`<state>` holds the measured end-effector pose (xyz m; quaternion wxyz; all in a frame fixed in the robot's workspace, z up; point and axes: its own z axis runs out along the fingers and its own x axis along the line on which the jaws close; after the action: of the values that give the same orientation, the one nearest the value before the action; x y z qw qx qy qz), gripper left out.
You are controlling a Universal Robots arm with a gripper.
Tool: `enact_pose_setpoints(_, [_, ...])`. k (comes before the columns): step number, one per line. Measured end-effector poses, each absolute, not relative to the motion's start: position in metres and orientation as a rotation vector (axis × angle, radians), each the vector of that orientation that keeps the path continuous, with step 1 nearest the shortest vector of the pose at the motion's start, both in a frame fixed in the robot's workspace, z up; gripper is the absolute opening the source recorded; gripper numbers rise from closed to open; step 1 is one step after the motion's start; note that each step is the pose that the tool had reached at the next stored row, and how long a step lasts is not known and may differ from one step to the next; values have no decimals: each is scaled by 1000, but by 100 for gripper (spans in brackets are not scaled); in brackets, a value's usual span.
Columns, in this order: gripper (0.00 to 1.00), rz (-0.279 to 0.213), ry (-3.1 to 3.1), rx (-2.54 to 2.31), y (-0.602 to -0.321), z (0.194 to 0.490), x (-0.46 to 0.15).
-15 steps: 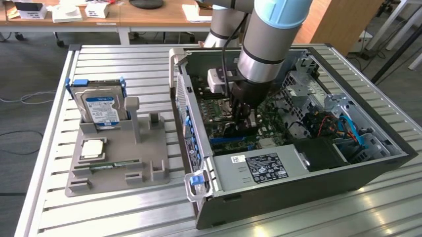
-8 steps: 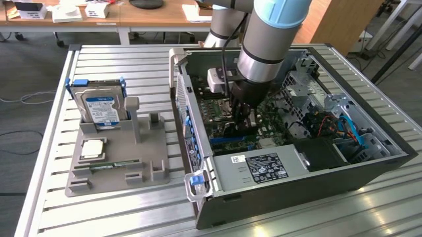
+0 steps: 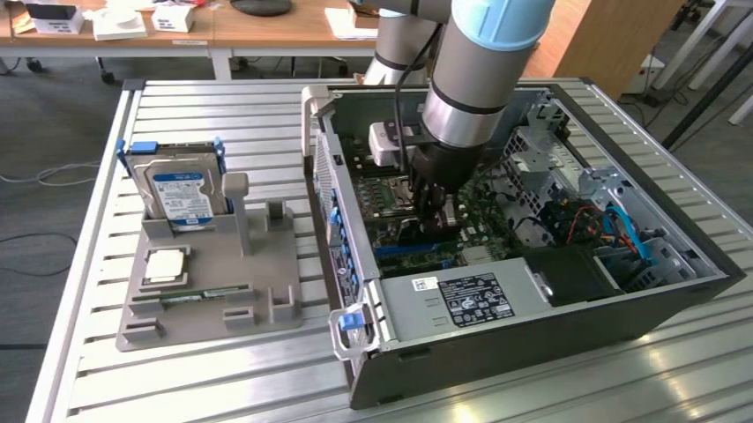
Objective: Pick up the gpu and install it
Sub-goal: 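Insert the gpu into the slot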
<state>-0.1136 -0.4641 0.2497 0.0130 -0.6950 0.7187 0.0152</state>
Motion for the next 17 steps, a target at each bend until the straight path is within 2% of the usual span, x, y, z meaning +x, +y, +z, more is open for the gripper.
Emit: enact_pose_setpoints(17, [27, 47, 2239, -2166, -464, 247, -114])
